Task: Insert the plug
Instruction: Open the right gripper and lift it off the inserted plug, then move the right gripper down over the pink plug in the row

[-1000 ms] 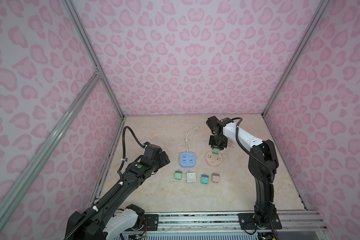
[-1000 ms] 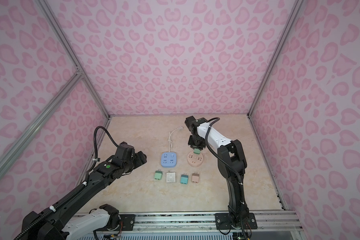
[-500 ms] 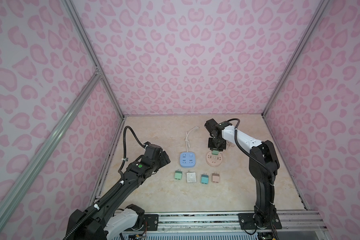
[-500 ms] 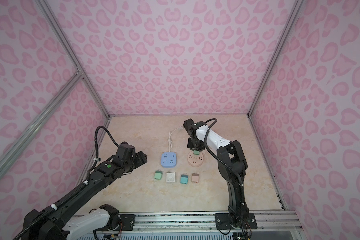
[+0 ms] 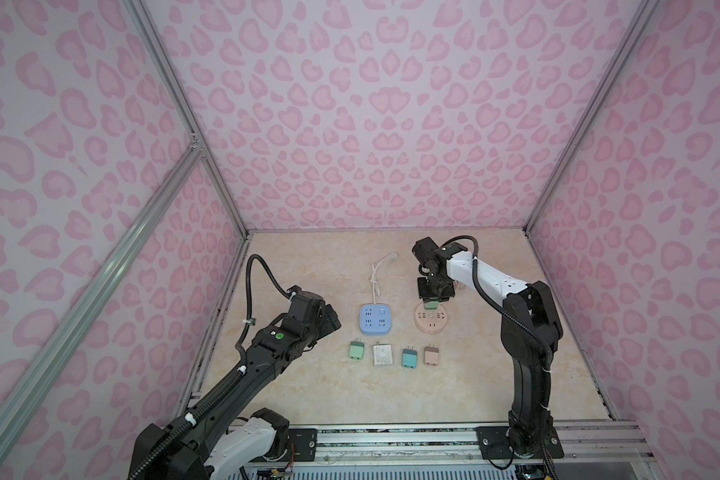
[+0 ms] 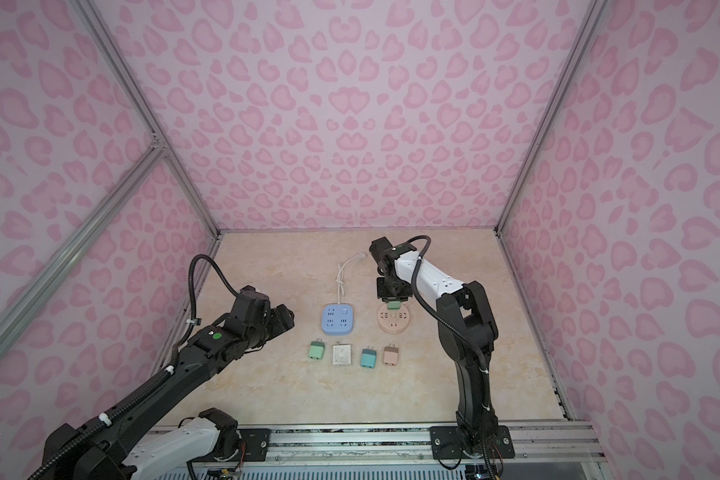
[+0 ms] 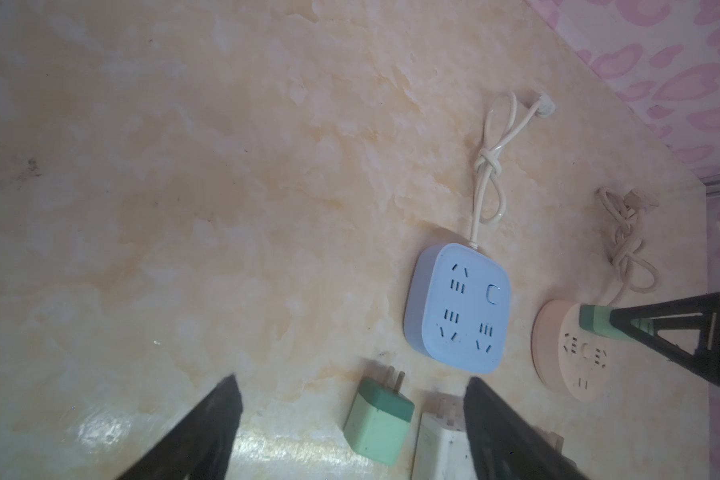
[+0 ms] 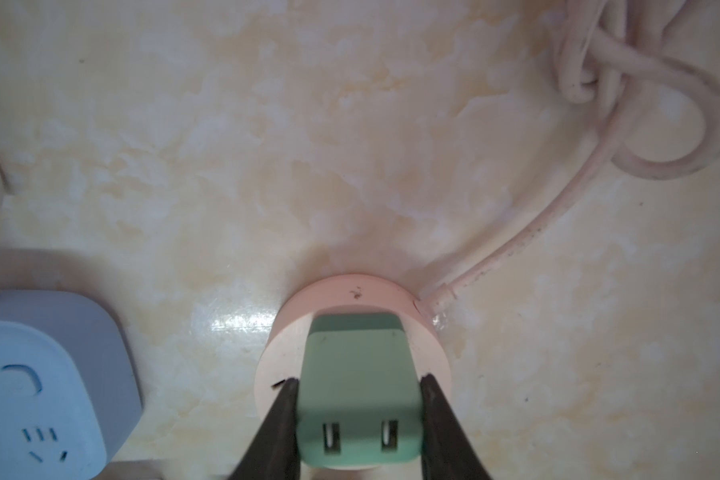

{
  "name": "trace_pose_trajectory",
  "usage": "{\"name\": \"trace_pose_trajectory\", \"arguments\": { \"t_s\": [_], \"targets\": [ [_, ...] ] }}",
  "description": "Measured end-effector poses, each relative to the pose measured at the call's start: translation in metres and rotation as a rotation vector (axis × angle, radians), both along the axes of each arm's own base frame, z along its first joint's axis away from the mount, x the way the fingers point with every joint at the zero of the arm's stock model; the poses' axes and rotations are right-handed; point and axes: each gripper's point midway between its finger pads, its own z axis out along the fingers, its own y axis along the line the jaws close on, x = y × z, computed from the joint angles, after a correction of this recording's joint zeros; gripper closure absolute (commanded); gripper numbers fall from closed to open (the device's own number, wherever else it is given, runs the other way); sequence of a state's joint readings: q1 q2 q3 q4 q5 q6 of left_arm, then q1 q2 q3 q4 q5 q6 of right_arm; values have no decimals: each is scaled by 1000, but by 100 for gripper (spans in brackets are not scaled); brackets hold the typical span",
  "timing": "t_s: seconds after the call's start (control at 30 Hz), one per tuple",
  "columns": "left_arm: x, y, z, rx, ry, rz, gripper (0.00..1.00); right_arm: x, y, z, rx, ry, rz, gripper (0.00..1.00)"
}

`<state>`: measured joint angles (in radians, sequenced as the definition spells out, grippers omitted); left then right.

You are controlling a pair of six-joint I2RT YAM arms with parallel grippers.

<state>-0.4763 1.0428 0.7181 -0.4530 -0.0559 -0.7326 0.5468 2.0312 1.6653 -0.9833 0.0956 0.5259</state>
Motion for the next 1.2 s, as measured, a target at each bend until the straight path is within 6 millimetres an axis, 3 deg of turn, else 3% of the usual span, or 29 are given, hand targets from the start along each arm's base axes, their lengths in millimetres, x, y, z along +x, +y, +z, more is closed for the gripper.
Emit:
{"name": "trace_pose_trajectory", "arguments": {
  "t_s": [0.3,0.4,0.57,0.77,1.0,1.2],
  "targets": [
    [-2,-5,0,5,-2,-17,13,-9,5,8,17,-25,37,39],
    [-3,-7,0,10,-5,-24,13,-11,10,17,35,-52,49,31],
    [-5,-8,0,22,-8,-27,11,-20,2,26,49,-88,52,30],
    [-9,-13,5,4,-40,-26,2,-68,2,38,79,-150,79,33],
    [-17,-18,3,-26,-87,-37,2,-121,8,9,23,-114,83,34],
    [-18,-25,5,-65,-102,-60,2,-135,11,-7,-3,-97,74,35]
  ]
}}
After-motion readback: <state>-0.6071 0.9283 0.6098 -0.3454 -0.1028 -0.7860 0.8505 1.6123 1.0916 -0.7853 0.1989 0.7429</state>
